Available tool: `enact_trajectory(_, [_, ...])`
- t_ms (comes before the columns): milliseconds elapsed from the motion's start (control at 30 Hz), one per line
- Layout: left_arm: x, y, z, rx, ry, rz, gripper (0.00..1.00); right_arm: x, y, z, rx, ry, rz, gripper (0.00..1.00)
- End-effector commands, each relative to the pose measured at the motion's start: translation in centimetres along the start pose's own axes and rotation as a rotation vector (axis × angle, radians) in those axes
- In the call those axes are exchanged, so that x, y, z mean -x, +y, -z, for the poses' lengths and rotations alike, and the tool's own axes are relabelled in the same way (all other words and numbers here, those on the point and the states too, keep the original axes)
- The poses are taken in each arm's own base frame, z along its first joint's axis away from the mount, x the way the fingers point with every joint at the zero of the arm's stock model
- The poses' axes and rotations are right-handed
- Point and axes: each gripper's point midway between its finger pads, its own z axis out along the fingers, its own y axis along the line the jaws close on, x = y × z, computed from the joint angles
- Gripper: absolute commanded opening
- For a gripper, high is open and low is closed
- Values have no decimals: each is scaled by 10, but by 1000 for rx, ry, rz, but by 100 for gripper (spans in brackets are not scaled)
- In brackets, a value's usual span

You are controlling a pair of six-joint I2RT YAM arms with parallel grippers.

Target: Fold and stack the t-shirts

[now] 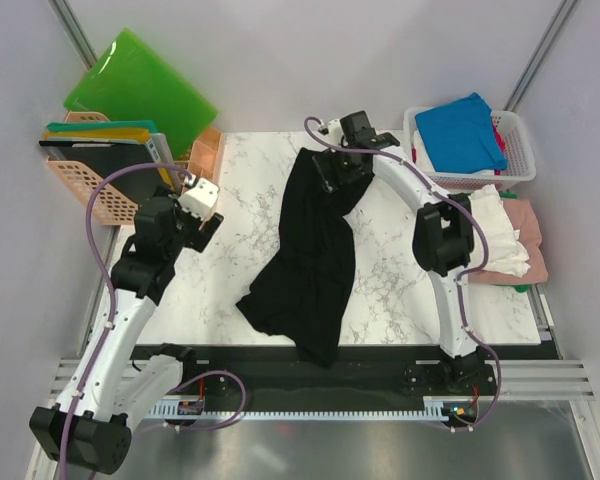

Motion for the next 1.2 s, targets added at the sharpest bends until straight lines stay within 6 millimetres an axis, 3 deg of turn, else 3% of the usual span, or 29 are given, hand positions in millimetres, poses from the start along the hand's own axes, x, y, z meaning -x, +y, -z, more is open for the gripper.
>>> enact_trajectory(0, [-16,-4,1,14,41,42,100,19,13,-20,18,0,-8,98])
enact_trajectory(67, [-18,-2,4,21,45,40,100,24,11,-30,-4,-1,-20,98])
enact_trajectory(100, [-21,-2,5,24,59,33,100,16,7,-44,-20,22,-27,98])
enact_trajectory(233, [-32,3,9,55,91,22,100,4,1,-65,-58,48,-40,98])
enact_trajectory(633, [-45,2,8,51,119,27,100,1,-14,-78,-129,34,-40,98])
enact_trajectory(800, [-54,-3,8,31,145,22,100,-12,-24,-102,-155,60,-36,98])
enact_trajectory(1000, [-67,-11,4,8,185,24,100,0,-55,-118,-314,-16,-4,98])
enact_trajectory(1167, [-67,-10,1,-2,190,39,100,11,-67,-128,-367,-68,6,98])
